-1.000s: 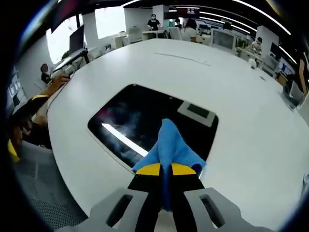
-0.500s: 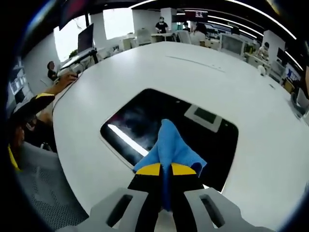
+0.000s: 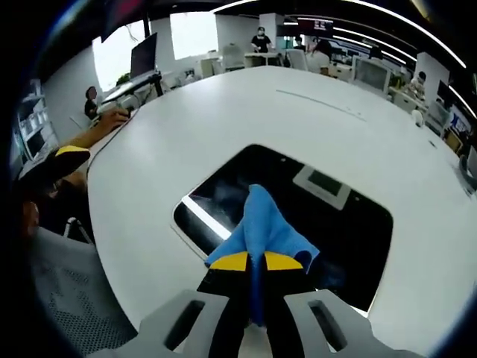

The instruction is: Wipe the mirror surface with the cleaning cloth until all visible marks leave the cleaned area.

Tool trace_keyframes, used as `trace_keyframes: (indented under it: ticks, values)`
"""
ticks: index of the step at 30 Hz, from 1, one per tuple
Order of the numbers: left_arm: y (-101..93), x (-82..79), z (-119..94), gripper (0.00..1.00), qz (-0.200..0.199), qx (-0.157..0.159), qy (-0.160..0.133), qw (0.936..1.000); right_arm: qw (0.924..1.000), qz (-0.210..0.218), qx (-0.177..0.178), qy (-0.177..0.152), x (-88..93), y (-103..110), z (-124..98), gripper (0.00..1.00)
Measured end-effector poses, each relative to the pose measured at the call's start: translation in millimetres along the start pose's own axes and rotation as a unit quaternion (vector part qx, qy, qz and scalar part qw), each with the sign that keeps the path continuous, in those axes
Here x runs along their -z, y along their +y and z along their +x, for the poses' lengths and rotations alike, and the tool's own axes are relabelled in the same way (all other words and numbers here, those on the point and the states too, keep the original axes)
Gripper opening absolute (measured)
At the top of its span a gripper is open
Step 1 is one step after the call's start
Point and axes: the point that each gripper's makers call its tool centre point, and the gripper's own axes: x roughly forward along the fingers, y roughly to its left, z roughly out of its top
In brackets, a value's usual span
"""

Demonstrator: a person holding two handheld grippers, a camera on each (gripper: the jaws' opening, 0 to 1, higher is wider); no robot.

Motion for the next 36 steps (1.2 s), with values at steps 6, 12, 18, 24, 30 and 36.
trace_keyframes:
  ticks: [6,12,18,24,30,36]
  values:
    - [-0.2,-0.4,-0.3,0.87,0.0,0.0,-0.002,1.0,1.0,0.001,-0.004,-0.003,-5.0,7.8,4.3,0.01]
    - [-1.0,0.4,0.1,0.87,0.002,0.003,0.002,1.0,0.9997,-0.011,-0.021,-0.011,-14.8,28.9,12.5,0.01]
    - [-0.8,0.3,0.1,0.87,0.001,0.003,0.001,1.0,0.9993,-0.011,-0.034,-0.013,-23.6,38.2,21.7,0.01]
    - [-1.5,0.4,0.1,0.86,0.001,0.005,0.002,1.0,0.9988,-0.022,-0.036,-0.024,-30.2,50.6,26.7,0.01]
    - [-2.4,-0.2,0.0,0.86,-0.001,0.008,0.0,1.0,0.9989,-0.018,-0.034,-0.025,-30.5,49.9,26.0,0.01]
    - [-1.8,-0.1,0.0,0.86,0.0,0.007,0.001,1.0,0.9981,-0.012,-0.048,-0.035,-38.0,63.4,33.4,0.01]
